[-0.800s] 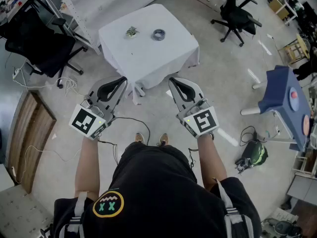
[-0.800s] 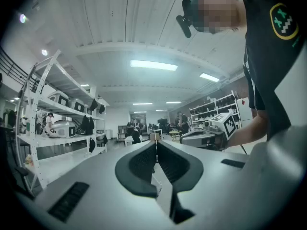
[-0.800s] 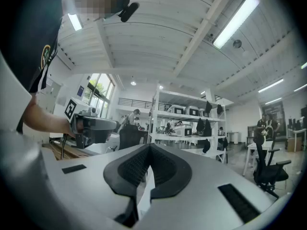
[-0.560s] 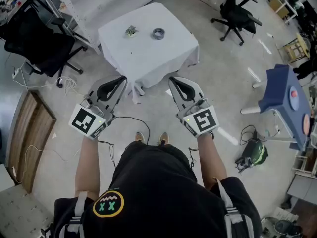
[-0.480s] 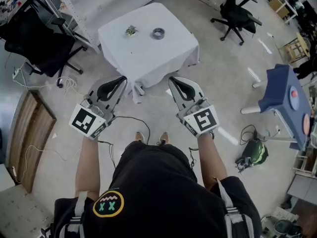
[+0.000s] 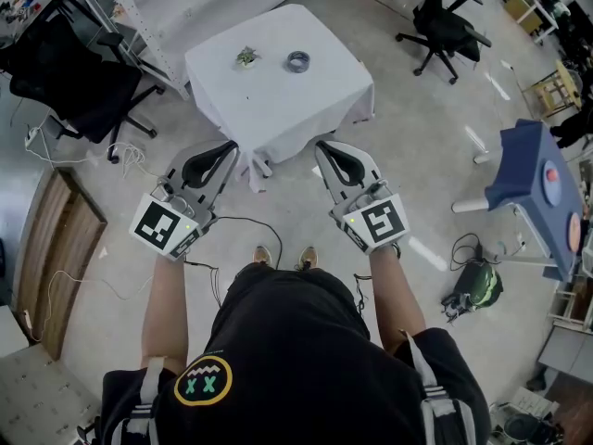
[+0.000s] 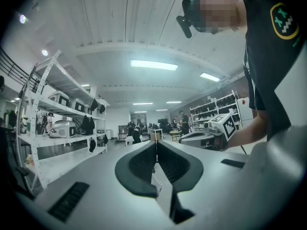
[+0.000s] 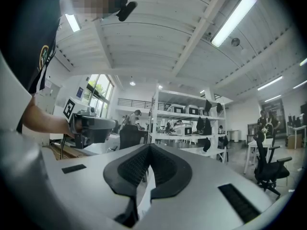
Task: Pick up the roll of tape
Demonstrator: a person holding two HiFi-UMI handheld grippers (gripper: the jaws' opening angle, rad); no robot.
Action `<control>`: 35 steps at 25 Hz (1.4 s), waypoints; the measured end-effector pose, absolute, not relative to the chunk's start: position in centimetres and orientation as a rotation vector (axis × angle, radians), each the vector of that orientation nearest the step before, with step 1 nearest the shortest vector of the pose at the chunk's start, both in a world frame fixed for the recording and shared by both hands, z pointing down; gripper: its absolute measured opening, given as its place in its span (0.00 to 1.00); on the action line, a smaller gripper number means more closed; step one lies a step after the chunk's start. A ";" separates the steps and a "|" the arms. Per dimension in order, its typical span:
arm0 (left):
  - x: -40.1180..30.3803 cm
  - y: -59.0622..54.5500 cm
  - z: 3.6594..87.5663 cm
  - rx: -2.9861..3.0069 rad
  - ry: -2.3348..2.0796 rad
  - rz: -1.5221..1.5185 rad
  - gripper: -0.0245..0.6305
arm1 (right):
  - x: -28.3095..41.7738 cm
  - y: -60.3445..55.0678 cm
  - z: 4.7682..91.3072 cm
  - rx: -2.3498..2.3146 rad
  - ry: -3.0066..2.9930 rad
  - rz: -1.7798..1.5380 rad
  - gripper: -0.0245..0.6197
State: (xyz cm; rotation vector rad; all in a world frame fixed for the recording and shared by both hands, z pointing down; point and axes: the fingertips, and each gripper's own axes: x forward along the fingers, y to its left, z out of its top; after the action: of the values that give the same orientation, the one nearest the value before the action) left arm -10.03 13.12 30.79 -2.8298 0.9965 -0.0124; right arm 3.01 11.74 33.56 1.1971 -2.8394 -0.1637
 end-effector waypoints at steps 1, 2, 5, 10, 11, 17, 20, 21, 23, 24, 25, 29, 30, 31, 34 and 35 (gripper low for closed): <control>-10.0 13.1 30.8 -2.830 0.997 -0.013 0.07 | 3.0 11.7 33.6 1.200 -2.836 -0.165 0.07; -10.0 13.1 30.8 -2.830 0.996 -0.014 0.07 | 3.1 11.6 33.6 1.205 -2.833 -0.166 0.07; -10.0 13.1 30.9 -2.830 0.997 -0.014 0.07 | 3.2 11.6 33.7 1.208 -2.831 -0.159 0.07; -9.9 13.1 30.9 -2.831 0.995 -0.012 0.07 | 3.0 11.7 33.9 1.169 -2.855 -0.135 0.38; -9.9 13.1 30.9 -2.831 0.994 -0.012 0.07 | 3.1 11.7 33.8 1.167 -2.858 -0.135 0.41; -9.7 13.3 30.8 -2.834 0.991 -0.014 0.07 | 3.4 11.8 33.7 1.172 -2.855 -0.127 0.64; -9.7 13.2 30.9 -2.834 0.991 -0.016 0.07 | 3.6 11.6 34.0 1.175 -2.851 -0.110 0.83; -9.7 13.2 31.0 -2.835 0.991 -0.017 0.07 | 3.6 11.4 34.1 1.179 -2.849 -0.103 0.91; -9.7 13.1 31.0 -2.835 0.992 -0.019 0.07 | 4.0 11.1 34.2 1.201 -2.840 -0.097 0.96; -9.7 13.1 31.0 -2.835 0.992 -0.019 0.07 | 4.3 11.0 34.1 1.212 -2.833 -0.099 0.97; -9.6 13.1 31.0 -2.835 0.992 -0.019 0.07 | 4.4 10.9 34.1 1.220 -2.827 -0.102 0.97; -9.6 13.1 31.0 -2.832 0.998 -0.022 0.07 | 4.8 10.9 34.3 1.218 -2.817 -0.107 0.97; -9.5 13.1 30.9 -2.831 1.000 -0.024 0.07 | 4.8 10.9 34.4 1.216 -2.817 -0.106 0.97; -9.4 13.1 30.9 -2.830 1.002 -0.026 0.07 | 4.9 10.9 34.4 1.213 -2.818 -0.104 0.97; -8.9 13.2 30.9 -2.825 1.009 -0.035 0.07 | 5.3 11.0 34.4 1.207 -2.826 -0.101 0.97; -8.7 13.2 30.8 -2.822 1.014 -0.037 0.07 | 5.6 11.0 34.3 1.204 -2.829 -0.102 0.97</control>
State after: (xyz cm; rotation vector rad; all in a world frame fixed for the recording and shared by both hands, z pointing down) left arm -8.66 13.23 30.78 -2.8221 1.0136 -0.0374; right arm 5.61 11.05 34.34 1.2038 -2.8292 -0.1018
